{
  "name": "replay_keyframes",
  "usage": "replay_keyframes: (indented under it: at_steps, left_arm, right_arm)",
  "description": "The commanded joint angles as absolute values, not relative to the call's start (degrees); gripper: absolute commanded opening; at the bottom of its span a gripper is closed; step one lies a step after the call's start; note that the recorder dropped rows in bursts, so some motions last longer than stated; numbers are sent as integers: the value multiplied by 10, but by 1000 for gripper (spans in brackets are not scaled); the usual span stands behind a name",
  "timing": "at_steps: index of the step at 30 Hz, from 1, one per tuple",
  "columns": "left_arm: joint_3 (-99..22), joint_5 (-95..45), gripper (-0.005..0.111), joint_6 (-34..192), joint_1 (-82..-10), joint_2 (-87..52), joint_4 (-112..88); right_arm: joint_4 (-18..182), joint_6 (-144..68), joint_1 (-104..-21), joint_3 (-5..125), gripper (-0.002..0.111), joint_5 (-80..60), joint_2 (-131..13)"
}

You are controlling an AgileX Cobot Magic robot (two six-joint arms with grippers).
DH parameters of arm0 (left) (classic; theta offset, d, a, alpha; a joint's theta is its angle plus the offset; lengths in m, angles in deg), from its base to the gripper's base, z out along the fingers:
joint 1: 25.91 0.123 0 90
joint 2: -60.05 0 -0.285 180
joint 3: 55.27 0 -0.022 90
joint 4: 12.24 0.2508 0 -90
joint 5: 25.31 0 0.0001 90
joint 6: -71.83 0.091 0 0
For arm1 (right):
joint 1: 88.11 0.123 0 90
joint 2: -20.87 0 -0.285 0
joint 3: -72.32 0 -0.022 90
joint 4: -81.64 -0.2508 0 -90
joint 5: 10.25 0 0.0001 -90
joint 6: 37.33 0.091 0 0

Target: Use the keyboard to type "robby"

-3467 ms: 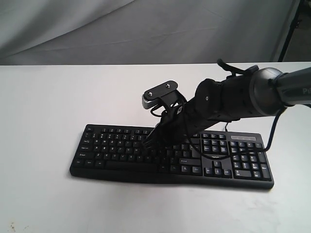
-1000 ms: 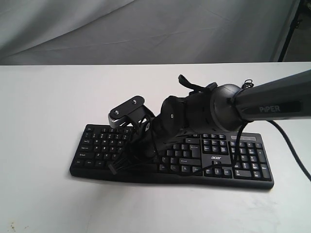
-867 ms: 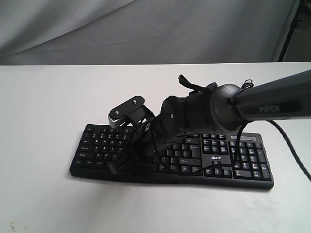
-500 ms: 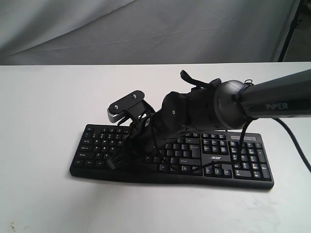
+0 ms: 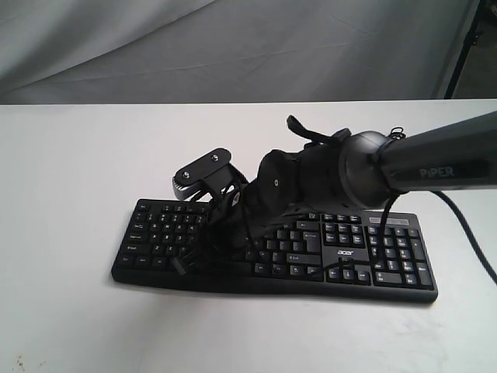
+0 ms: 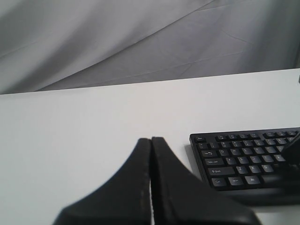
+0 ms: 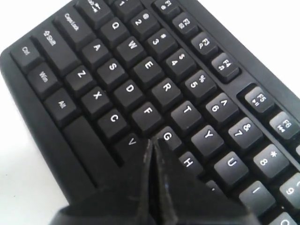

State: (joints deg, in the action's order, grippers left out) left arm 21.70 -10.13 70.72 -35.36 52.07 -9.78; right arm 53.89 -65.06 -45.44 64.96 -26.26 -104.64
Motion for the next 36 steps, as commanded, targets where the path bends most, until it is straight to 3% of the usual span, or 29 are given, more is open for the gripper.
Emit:
replay_keyframes:
  at_steps: [1,10,16,36]
  left_arm:
    - [219,-106,0,706,-357,523,-95]
    - [219,-106,0,706,-357,523,-95]
    - [219,-106,0,706,-357,523,-95]
    - [219,-106,0,706,-357,523,-95]
  right_arm:
    - [535,-655,-454,652,0,-266,-1058]
    - [536,-655,-456,652,0,-276,-1037]
    - [571,-639,-487,732,0,-351,-1033]
    - [583,-639,-503,732,0,-331,-1076]
